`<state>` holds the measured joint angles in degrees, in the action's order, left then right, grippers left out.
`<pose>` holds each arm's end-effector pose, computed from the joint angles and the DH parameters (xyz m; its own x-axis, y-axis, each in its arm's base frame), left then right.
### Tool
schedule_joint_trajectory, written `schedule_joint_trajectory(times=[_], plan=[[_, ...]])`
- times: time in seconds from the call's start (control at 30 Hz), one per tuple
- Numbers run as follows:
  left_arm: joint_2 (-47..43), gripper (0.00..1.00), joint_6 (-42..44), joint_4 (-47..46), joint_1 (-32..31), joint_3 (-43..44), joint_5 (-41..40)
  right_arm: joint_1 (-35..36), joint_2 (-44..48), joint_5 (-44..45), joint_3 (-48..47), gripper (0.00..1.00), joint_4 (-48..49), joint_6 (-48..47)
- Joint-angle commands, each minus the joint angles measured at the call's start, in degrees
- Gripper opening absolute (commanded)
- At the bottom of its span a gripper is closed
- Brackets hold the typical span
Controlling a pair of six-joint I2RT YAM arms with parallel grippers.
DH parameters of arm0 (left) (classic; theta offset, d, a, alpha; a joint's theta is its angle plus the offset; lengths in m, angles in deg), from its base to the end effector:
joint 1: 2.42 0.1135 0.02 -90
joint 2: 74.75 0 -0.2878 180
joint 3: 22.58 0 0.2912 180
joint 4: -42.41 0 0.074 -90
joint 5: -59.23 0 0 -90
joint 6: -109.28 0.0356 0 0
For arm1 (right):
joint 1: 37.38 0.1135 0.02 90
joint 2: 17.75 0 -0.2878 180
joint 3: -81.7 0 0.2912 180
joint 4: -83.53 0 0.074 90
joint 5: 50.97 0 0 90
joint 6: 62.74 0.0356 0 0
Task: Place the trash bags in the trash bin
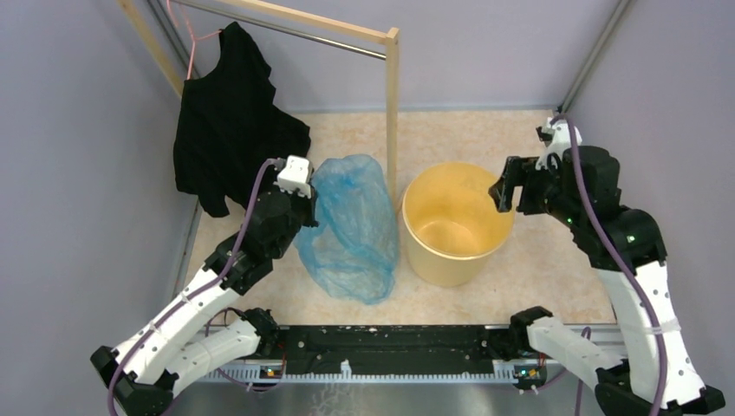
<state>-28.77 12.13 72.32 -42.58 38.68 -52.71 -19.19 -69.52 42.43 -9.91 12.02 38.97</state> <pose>0.1648 -0.1217 0.3702 -0.2316 0.0444 -0.9718 0.2954 0.9550 -0.0268 0.1515 0.0475 0.4686 -0.5419 0.0352 -0.8397 -0.1569 0.9773 0.1422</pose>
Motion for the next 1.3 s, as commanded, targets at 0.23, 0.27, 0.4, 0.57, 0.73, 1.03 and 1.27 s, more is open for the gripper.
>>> schedule_joint_trajectory(times=[0.23, 0.27, 0.4, 0.57, 0.73, 1.03, 1.27], plan=[[-5.0, 0.0, -3.9, -0.9, 0.2, 2.2, 0.7, 29.1, -10.8, 3.0, -7.2, 0.76, 12.0, 3.0], [-5.5, 0.0, -4.4, 0.6, 0.2, 3.7, 0.7, 32.6, -12.7, 5.1, -8.4, 0.76, 12.8, 2.6], [-5.1, 0.0, -5.9, 10.0, 0.2, 11.5, 2.2, 39.7, -19.2, 6.5, -10.5, 0.76, 18.1, 1.4], [-6.1, 0.0, -8.3, 19.3, 0.2, 19.4, 3.2, 45.7, -22.9, 7.8, -6.0, 0.73, 30.5, 2.9], [-4.2, 0.0, -9.7, 25.2, 0.2, 26.0, 6.0, 53.9, -26.6, 17.1, -4.7, 0.73, 38.4, 1.3], [0.4, 0.0, -12.4, 29.0, 0.2, 32.7, 10.6, 64.3, -34.4, 41.3, -2.9, 0.75, 43.9, 1.6], [3.4, 0.0, -12.6, 30.6, 0.2, 35.8, 11.5, 68.1, -41.7, 55.3, -7.0, 0.78, 43.6, -2.5]])
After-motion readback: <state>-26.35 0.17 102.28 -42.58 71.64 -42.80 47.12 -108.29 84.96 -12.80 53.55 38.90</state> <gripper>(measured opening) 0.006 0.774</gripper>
